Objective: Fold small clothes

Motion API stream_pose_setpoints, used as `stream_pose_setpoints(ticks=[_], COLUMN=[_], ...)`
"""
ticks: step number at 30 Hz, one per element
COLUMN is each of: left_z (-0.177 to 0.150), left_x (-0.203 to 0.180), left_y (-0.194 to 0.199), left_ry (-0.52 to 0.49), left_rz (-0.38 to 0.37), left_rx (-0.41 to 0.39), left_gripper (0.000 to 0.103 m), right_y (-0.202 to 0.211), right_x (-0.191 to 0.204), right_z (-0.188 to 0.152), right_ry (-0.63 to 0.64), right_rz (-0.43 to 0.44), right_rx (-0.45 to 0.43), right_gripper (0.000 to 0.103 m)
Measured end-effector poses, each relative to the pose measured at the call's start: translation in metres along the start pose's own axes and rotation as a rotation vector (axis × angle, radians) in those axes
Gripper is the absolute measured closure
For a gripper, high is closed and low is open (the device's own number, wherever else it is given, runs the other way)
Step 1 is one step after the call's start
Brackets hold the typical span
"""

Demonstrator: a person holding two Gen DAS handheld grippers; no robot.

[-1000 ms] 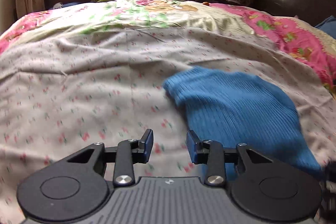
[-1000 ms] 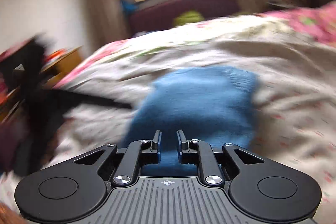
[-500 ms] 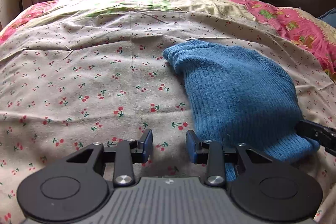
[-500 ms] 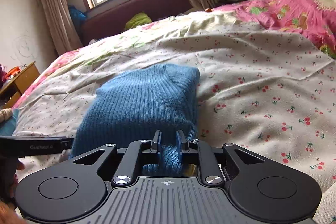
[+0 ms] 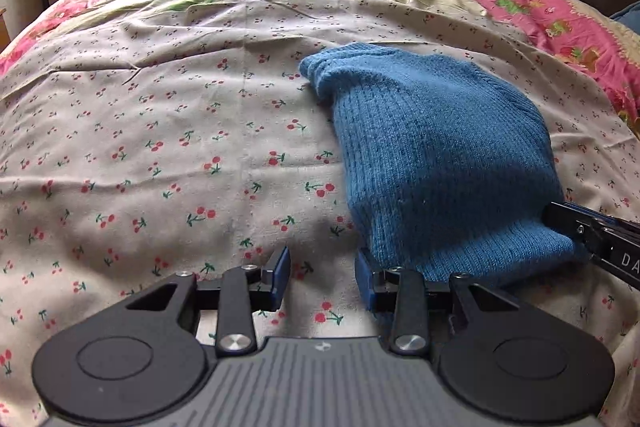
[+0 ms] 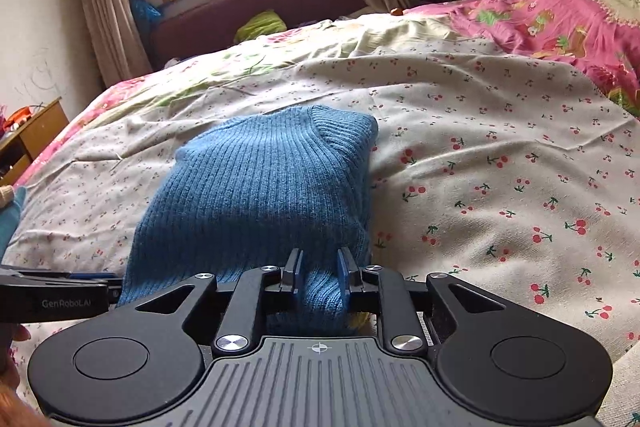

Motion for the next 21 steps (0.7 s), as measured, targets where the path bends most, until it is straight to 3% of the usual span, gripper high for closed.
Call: stream_pose_setpoints(ticks=[21], left_z=[0.006], left_x=[-0.011], left_y=[0.01], left_ry=[0.0], left_rz=[0.04], left_rx=[-0.012], left_gripper=[0.056], right_y=[0.002], right_x=[-0.006], right_z=[0.002], right_ry=[-0.024], right_rz=[0.02], right_rx=[-0.011], right_gripper=[0.081])
Point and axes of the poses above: each gripper's, at about its wrist camera, not at the fingertips, and y roughly against the way its jaws point, x to its left, z to its top, the point moved 1 cm from there along -y, roughly the way its jaws point, and after that the axes turned 14 degrees about -x, right-handed, at the moved point
